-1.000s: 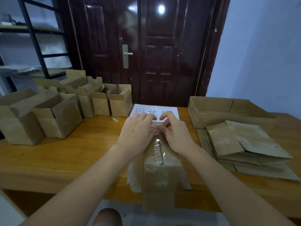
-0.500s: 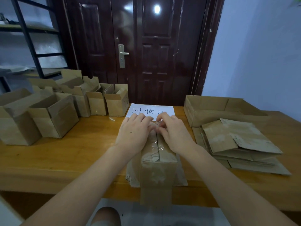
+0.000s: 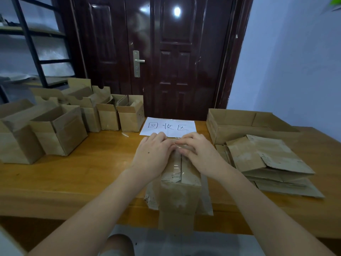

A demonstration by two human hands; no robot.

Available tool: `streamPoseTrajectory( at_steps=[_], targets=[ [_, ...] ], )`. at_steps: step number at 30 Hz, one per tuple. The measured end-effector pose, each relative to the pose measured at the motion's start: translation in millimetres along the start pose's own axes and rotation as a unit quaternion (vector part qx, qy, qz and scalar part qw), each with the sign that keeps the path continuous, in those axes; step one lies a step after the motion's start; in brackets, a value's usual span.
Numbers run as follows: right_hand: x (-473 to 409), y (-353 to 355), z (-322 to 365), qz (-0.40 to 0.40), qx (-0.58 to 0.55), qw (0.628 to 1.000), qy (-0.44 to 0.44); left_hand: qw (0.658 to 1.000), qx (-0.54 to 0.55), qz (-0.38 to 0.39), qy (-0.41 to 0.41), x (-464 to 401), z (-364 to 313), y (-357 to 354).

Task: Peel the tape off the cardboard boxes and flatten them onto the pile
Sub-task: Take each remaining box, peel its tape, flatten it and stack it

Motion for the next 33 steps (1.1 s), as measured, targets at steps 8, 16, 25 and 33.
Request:
streamPoseTrajectory(
  at_steps=[8, 16, 25, 33],
  targets=[
    [4, -12, 0, -0.068, -0.01, 0.997, -0.031, 0.987, 0.139, 0.07, 0.035, -1, -10, 21],
    [11, -3, 6, -0.03, -0.027, 0.999, -0.004, 0.993, 0.092, 0.055, 0.056, 3, -12, 13],
    [12, -6, -3, -0.065, 0.0, 0.998, 0.004, 0.987, 0.135, 0.079, 0.042, 9, -15, 21],
    [28, 4, 8, -0.045, -0.03, 0.998, -0.013, 0.996, 0.071, 0.055, 0.004, 9, -22, 22]
  ],
)
Point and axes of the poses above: each hand's wrist, its own x-axis away from the middle knuckle, its own y-axis out of the back of the hand, z = x × y, the point moved 1 cm from there along -x, towards the middle knuckle, and after that the axes turned 3 degrees about y, right-handed, at the moved point
